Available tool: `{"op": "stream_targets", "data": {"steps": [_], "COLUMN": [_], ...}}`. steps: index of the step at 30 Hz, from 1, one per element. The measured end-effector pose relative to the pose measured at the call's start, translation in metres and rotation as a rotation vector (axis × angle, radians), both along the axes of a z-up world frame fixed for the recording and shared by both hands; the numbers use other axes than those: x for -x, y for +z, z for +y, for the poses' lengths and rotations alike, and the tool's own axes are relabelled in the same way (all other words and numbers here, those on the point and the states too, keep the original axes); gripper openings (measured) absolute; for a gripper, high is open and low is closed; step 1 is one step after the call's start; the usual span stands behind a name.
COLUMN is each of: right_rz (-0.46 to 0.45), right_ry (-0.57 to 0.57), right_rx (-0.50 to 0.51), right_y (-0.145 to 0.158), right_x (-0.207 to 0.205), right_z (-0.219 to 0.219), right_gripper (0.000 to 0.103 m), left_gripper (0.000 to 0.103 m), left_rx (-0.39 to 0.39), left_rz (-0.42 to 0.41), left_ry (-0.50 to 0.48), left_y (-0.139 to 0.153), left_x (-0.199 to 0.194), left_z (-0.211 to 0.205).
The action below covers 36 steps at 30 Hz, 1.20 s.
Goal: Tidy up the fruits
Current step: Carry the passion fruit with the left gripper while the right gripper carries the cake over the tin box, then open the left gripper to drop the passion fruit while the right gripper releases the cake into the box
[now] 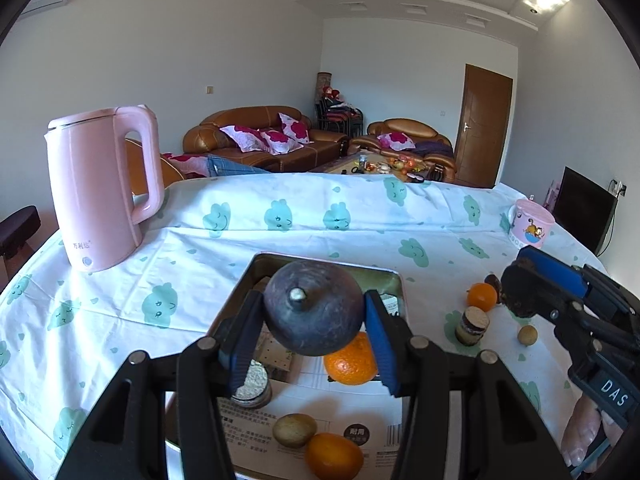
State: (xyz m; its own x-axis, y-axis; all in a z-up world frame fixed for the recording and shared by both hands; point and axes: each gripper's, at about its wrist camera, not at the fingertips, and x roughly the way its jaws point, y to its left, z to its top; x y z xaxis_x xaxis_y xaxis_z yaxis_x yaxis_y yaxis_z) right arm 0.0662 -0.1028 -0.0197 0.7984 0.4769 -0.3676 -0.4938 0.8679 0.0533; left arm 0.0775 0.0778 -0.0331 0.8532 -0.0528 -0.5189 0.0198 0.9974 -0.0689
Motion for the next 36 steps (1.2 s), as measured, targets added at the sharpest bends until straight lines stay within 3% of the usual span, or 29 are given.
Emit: {"op": "stream_targets", "data": {"steps": [14, 36], "right_rz": [0.05, 0.134], "right_ry": [0.11, 0.176], "right_rx": [0.011, 0.037], "right_y": [-0.014, -0.035], "right_x": [-0.006, -0.007], "right_z": [0.054, 0.072], "right_gripper": [0.037, 0.037], "left_gripper": [0.052, 0.052], "left_rx": [0.057, 0.06], "left_rz": [0.072, 0.113], "left_ry": [0.03, 0.047], "left_y": [-0.021, -0.036], "left_x": [-0.017, -0.027], "left_z": [0.031, 0.036]}}
